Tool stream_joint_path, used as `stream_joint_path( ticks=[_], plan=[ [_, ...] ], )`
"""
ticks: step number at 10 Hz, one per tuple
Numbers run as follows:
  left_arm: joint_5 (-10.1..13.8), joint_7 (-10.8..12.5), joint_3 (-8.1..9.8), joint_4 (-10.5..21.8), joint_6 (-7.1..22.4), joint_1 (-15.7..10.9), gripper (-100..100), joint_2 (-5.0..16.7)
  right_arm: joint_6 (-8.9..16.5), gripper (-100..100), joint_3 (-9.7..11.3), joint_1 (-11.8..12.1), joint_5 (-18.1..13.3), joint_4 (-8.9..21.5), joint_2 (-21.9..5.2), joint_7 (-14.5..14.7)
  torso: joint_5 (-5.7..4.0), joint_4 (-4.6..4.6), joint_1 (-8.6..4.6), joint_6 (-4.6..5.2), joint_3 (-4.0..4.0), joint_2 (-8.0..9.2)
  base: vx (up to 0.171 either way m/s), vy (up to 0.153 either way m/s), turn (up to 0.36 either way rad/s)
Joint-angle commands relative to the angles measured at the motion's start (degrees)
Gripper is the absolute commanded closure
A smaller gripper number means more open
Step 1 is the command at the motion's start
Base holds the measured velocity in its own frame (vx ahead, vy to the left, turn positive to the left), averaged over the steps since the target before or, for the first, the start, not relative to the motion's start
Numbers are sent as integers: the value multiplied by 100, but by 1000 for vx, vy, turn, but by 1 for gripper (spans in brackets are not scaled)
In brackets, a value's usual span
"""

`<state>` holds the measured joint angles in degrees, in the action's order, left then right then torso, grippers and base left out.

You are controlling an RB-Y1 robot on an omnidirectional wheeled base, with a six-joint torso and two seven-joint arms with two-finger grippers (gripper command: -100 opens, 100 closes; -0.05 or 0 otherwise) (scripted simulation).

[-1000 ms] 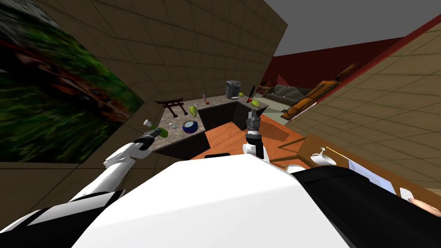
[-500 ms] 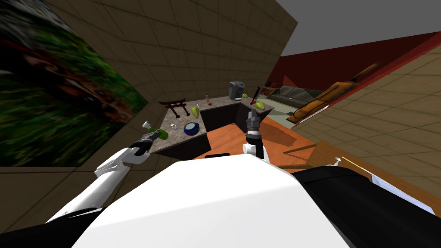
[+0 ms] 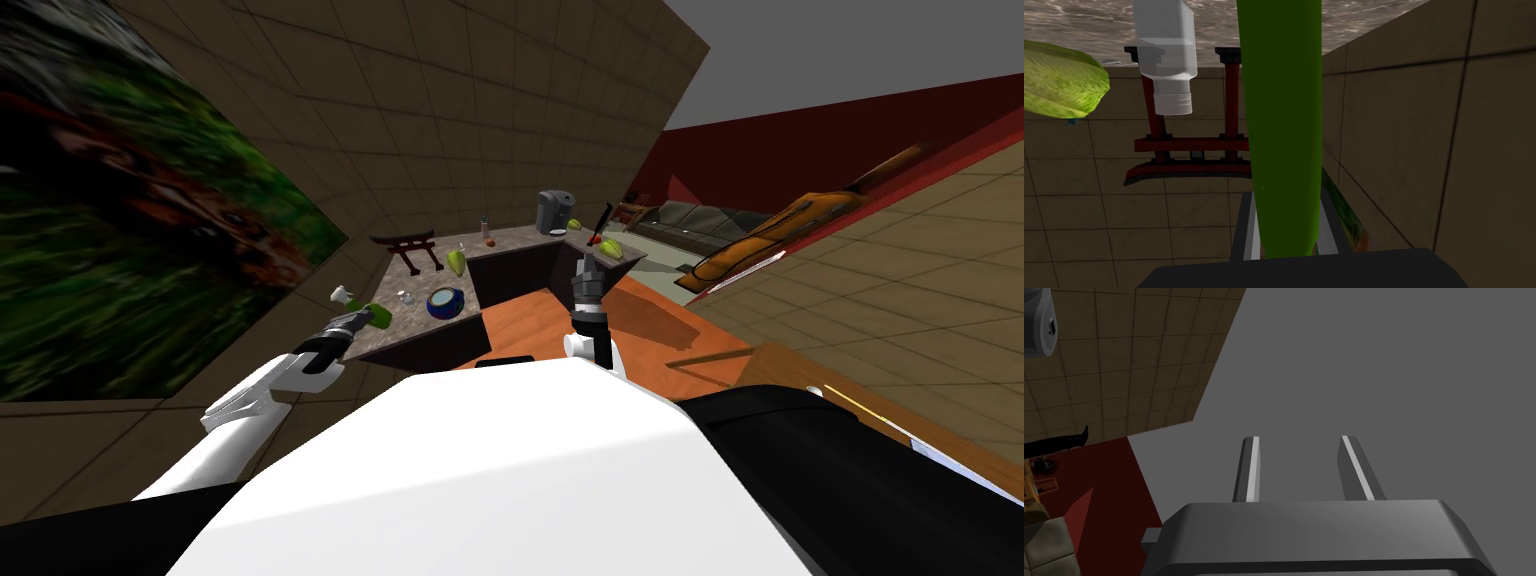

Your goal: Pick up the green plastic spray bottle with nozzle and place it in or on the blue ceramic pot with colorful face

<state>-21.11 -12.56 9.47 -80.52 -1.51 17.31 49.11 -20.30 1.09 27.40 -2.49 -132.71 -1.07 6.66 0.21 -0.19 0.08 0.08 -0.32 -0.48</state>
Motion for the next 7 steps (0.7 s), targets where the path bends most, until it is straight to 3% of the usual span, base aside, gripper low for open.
stream_joint_path(
  ticks=[1,2,3,5,6,7],
  plan=[
    [119,-64,71,-286,8,286,100,50,0,0,0,0,0,0,0,0,0,0,0,0,0,0,107,-19,104],
    [119,-64,71,-435,8,366,100,50,0,0,0,0,0,0,0,0,0,-2,-4,1,-1,1,48,-11,22],
    [311,-231,203,-634,-6,591,100,41,0,0,0,-1,0,0,0,0,-1,1,-4,9,4,11,85,-9,130],
    [311,-231,203,-897,-6,802,100,41,0,0,0,-1,0,0,0,0,-1,-1,-7,3,1,4,76,-18,45],
    [503,-397,335,-1076,-20,1019,100,33,0,0,0,-1,0,0,0,0,-1,1,-5,9,5,11,117,-10,117],
    [503,-397,335,-1248,-20,1186,100,33,0,0,0,0,0,0,0,0,-4,1,-4,-1,0,-1,122,-16,105]
  ],
)
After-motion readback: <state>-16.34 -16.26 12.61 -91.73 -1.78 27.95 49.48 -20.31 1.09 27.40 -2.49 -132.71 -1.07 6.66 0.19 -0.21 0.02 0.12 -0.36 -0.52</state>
